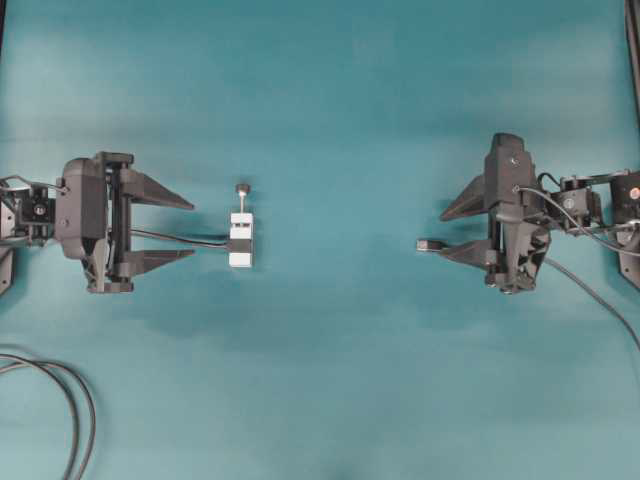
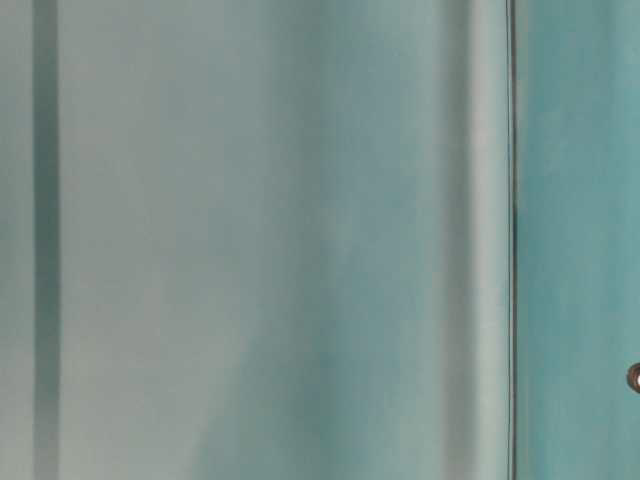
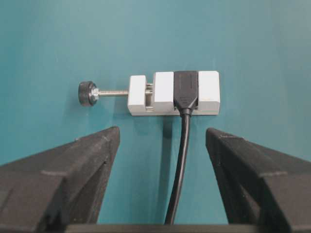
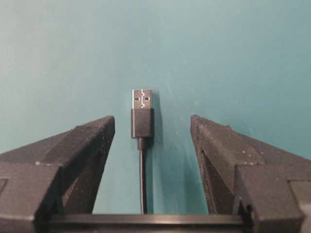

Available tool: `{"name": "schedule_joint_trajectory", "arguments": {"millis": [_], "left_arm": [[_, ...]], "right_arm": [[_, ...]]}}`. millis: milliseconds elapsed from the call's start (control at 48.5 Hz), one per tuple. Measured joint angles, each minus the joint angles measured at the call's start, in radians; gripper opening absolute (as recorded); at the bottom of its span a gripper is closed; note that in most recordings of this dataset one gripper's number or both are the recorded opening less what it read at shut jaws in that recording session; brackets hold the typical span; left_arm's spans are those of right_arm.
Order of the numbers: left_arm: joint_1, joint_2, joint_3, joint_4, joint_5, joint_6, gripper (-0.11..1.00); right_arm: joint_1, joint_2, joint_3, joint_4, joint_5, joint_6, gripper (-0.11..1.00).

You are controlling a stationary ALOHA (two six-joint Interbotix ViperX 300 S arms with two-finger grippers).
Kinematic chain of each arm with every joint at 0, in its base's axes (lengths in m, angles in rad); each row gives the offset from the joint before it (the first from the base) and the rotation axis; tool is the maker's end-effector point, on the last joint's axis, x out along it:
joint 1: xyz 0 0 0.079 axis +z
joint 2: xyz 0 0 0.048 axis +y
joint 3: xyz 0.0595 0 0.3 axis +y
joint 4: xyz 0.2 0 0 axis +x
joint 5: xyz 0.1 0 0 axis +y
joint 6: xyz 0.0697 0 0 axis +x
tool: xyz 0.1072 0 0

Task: Insert the USB cable into the female connector supported by the left arm.
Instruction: 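Lower the right gripper around the USB plug and close on it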

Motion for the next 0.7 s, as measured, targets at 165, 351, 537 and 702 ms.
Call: {"name": "schedule_joint_trajectory", "arguments": {"millis": [165,351,537,702], "left_arm": [[0.0,0.002,-0.002,-0.002,-0.003,0.0,0.8],[0.0,0.0,-0.002,-0.002,-0.003,0.0,0.8],[0.0,0.0,0.0,-0.002,-0.003,0.0,0.8],[0.0,0.0,-0.002,-0.002,-0.003,0.0,0.8]], "right_arm": [[0.0,0.02,0.0,0.0,0.0,0.0,0.66],[0.008,0.063,-0.012,0.0,0.0,0.0,0.66],[0.012,0.08,-0.021,0.0,0.0,-0.003,0.65],[0.02,0.081,-0.021,0.0,0.0,-0.002,0.54]]}}
